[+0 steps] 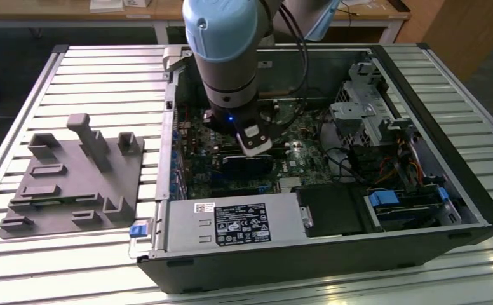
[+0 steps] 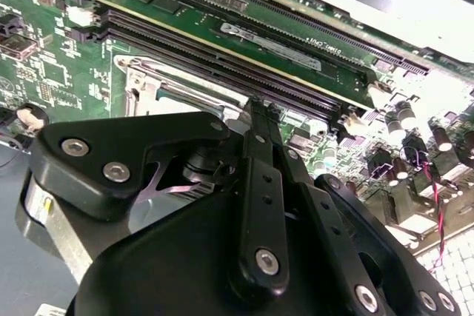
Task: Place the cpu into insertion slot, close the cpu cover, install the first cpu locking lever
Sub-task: 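Install the first cpu locking lever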
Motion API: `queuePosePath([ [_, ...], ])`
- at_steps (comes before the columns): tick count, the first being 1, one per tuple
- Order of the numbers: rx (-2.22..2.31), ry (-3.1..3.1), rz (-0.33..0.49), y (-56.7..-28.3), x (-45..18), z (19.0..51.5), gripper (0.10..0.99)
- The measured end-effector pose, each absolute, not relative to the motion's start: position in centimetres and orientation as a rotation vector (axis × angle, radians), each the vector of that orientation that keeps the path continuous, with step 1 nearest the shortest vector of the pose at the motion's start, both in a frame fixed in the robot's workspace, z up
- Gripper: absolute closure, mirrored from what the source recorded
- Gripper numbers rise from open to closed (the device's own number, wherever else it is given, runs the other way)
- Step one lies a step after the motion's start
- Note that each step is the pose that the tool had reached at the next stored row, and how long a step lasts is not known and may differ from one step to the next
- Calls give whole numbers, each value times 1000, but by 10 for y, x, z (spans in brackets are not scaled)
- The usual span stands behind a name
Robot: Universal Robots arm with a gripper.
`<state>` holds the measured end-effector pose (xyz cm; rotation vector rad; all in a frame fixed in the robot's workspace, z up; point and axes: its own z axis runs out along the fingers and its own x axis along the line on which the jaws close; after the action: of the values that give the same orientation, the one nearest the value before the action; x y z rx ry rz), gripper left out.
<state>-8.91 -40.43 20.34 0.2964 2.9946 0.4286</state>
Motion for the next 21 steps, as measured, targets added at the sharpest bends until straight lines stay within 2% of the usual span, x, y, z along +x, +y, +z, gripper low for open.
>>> queuePosePath([
  [21,302,2987,511,-404,-97,189,980],
])
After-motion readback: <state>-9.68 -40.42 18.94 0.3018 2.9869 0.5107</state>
